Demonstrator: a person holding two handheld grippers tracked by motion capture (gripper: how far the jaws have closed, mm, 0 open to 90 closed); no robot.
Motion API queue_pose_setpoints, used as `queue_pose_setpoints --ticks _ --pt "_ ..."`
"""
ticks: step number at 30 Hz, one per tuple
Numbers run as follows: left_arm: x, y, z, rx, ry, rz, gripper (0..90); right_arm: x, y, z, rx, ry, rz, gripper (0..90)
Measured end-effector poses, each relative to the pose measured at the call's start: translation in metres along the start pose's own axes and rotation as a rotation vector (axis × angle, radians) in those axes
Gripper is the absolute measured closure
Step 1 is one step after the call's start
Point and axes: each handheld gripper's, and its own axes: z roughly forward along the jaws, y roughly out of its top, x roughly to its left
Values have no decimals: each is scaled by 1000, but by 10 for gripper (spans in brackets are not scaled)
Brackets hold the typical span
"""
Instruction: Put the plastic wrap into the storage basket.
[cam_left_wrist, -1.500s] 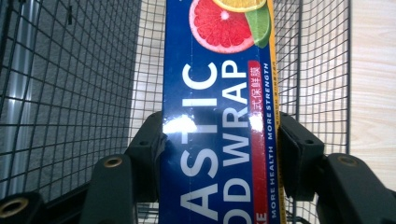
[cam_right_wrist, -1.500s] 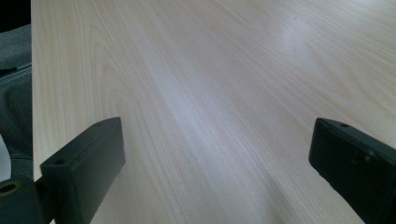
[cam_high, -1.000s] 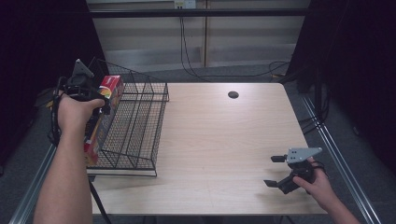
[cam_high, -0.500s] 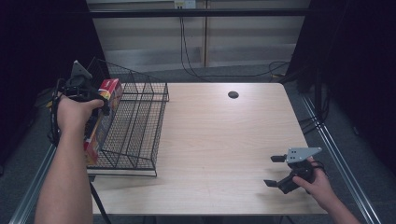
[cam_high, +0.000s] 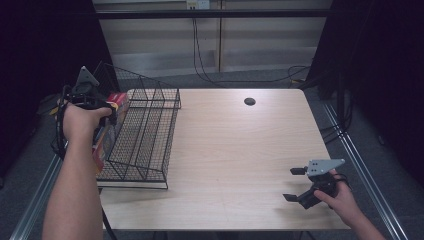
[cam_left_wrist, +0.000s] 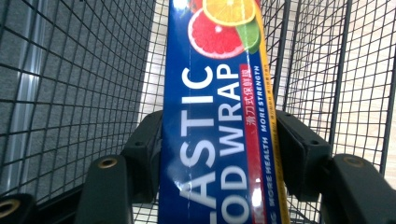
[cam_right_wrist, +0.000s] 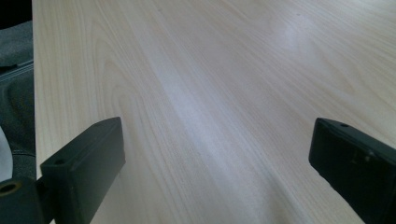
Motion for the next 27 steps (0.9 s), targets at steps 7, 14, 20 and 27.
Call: queue_pose_setpoints --ticks 7,14,20,27 --pt "-16 5 -23 -60 -75 31 329 0 0 -2 -7 -3 2 32" --pt "-44 4 -33 -81 -143 93 304 0 0 -3 -15 -7 -2 32" --pt "-63 1 -33 -108 -191 131 260 0 0 -5 -19 -11 0 32" --pt "-84 -5 -31 -120 -234 209 217 0 1 -4 -19 -8 4 32"
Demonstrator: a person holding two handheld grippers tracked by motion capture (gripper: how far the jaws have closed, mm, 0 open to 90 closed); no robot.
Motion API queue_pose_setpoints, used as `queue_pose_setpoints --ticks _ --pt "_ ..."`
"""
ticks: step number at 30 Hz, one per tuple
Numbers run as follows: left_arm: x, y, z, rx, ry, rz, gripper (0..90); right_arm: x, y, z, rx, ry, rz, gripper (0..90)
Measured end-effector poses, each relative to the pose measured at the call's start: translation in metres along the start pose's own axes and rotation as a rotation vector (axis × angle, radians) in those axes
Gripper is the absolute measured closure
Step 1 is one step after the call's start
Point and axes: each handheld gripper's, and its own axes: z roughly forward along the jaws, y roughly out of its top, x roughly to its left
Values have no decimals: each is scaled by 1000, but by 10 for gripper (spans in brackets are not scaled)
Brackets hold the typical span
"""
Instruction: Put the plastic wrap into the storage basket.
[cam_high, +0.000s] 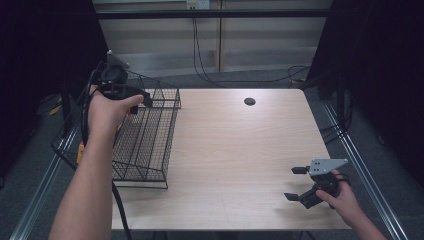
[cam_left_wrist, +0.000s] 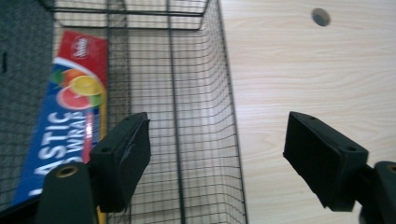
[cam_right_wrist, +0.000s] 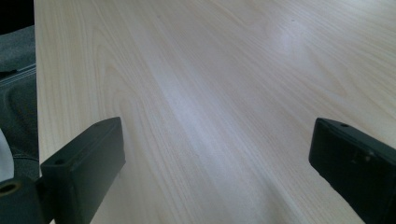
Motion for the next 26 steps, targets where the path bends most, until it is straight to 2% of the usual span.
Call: queue_pose_setpoints --ticks 2,17,24,26 --pt "-6 -1 2 -7 -23 8 215 0 0 1 1 -1 1 32" --pt "-39 -7 19 -25 -111 88 191 1 0 4 8 4 -4 32" --pt "-52 -11 30 -15 -128 134 172 1 1 6 10 3 -6 31" --pt "-55 -11 32 -23 -137 129 169 1 0 6 12 3 -5 30"
